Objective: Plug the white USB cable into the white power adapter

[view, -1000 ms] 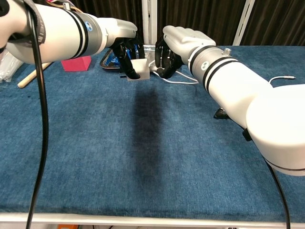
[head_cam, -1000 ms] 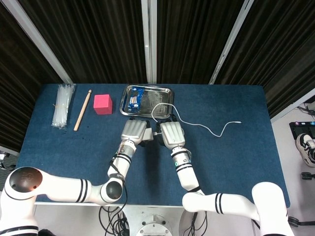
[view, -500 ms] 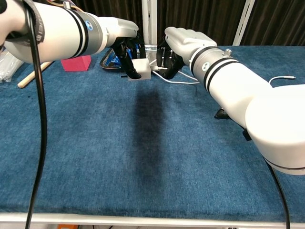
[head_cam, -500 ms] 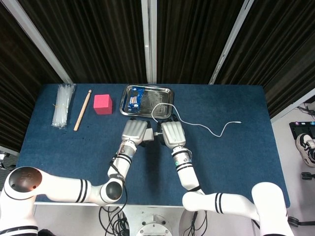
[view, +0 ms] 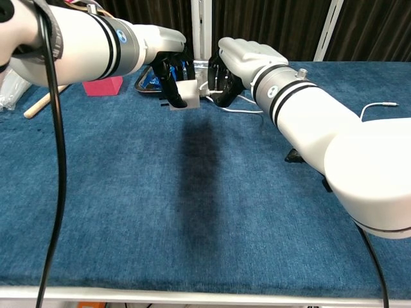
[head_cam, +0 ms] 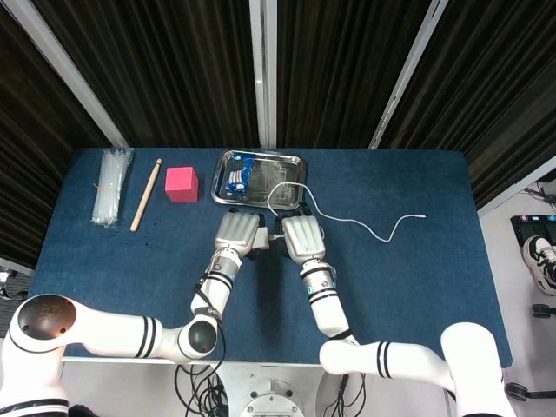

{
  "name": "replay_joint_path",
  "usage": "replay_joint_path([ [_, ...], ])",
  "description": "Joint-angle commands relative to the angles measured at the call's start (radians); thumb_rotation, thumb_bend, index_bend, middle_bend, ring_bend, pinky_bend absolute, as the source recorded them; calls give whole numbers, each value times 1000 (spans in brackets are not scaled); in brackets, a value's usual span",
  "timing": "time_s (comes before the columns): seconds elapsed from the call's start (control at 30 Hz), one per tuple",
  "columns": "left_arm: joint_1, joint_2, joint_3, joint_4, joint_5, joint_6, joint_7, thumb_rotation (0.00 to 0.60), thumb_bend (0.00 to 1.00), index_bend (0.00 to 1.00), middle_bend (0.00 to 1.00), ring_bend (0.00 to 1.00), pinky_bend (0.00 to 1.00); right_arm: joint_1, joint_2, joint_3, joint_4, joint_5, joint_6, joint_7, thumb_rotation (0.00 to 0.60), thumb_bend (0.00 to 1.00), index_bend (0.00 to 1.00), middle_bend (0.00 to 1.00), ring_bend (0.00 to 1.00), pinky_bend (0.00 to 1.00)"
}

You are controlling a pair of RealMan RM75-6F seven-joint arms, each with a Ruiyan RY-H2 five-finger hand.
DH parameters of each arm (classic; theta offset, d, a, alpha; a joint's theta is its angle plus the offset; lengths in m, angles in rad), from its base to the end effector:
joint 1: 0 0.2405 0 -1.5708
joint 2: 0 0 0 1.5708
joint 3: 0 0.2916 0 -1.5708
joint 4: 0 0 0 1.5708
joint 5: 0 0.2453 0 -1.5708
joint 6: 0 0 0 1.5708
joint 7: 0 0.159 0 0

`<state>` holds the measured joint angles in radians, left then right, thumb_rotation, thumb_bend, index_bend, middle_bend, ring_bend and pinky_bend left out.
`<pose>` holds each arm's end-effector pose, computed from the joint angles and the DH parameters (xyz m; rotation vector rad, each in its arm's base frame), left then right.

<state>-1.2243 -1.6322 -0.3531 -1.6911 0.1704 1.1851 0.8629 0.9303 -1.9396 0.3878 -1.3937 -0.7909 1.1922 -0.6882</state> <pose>-0.0030 0.4034 -0.0754 -1.7919 -1.1249 -0.7068 -0.0387 -0.3925 -0.1264 1.6387 -1.0339 1.0207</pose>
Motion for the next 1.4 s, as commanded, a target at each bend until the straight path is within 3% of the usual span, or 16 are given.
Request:
replay_joint_path([
  [0.03,0,0,-1,0,-1,0,0,600,269,466,539,438,183,1,-3,-1,2,-1,0,-1,600,376,551,469,328,122],
  [0.7,6,3,-1,1,-1,-7,-10,600,268,466,539,437,184,1,-19,-1,8,-11,-2,2,600,366,540,469,327,122],
  [0.93,29,17,16,-7,35,-2,-34,600,269,466,537,437,184,-27,22,-13,-43,-13,3,8,600,199,215,396,274,117],
  [1.17,102,47,83,-9,156,-1,-102,600,269,449,517,424,173,-86,133,-54,-158,-19,14,-4,600,162,72,268,181,85],
  [1.23,130,63,113,-9,198,-9,-122,600,271,429,494,391,153,-107,181,-72,-202,-26,19,-8,600,157,21,210,121,54],
  [1.4,184,99,189,7,268,-48,-148,600,275,335,385,255,62,-157,295,-106,-297,-62,37,4,600,153,0,172,81,30],
])
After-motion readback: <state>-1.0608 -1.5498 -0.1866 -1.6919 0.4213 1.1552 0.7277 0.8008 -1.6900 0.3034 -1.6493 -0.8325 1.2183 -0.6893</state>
